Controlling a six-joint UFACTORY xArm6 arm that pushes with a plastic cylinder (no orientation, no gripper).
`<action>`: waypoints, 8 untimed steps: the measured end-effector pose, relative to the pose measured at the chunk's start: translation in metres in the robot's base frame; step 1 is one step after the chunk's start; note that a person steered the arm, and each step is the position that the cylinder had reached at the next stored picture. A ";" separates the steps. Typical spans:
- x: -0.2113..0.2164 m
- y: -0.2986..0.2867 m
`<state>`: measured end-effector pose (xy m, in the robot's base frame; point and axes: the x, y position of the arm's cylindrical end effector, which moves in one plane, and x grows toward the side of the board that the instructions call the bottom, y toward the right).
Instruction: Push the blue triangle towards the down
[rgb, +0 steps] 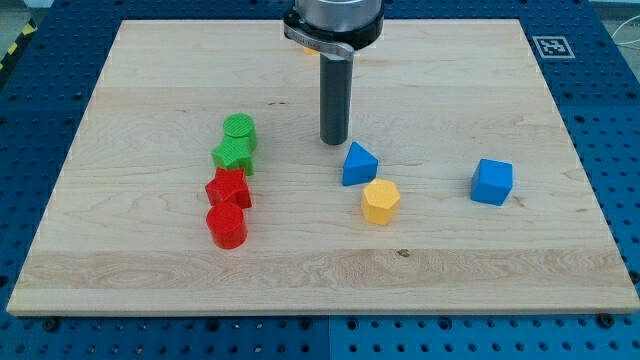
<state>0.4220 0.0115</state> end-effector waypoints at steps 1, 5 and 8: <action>0.013 0.001; 0.026 0.008; 0.026 0.013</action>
<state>0.4478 0.0248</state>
